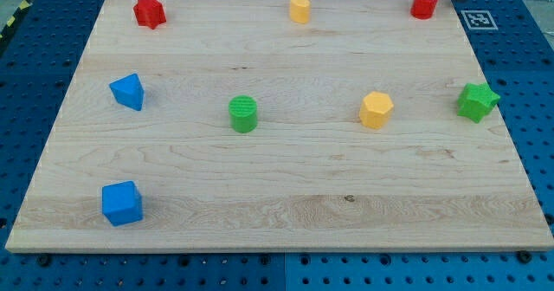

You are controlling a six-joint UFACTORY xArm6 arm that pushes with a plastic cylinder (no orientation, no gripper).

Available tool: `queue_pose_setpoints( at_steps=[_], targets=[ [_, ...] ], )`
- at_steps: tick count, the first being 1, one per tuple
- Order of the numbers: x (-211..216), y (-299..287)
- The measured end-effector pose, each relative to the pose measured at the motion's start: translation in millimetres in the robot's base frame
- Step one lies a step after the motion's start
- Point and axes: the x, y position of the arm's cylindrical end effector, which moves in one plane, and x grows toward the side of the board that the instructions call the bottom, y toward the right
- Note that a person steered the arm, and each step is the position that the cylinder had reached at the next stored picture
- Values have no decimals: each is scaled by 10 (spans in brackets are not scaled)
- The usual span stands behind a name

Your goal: Move the red circle towards the down

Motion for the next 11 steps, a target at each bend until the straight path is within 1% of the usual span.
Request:
queue_pose_setpoints(
  at_steps=[1,3,5,7,8,9,11],
  targets=[
    [32,-286],
    [322,-458],
    [369,-484],
    [228,-533],
    [334,-700],
    [462,-713],
    [525,-984]
  ],
)
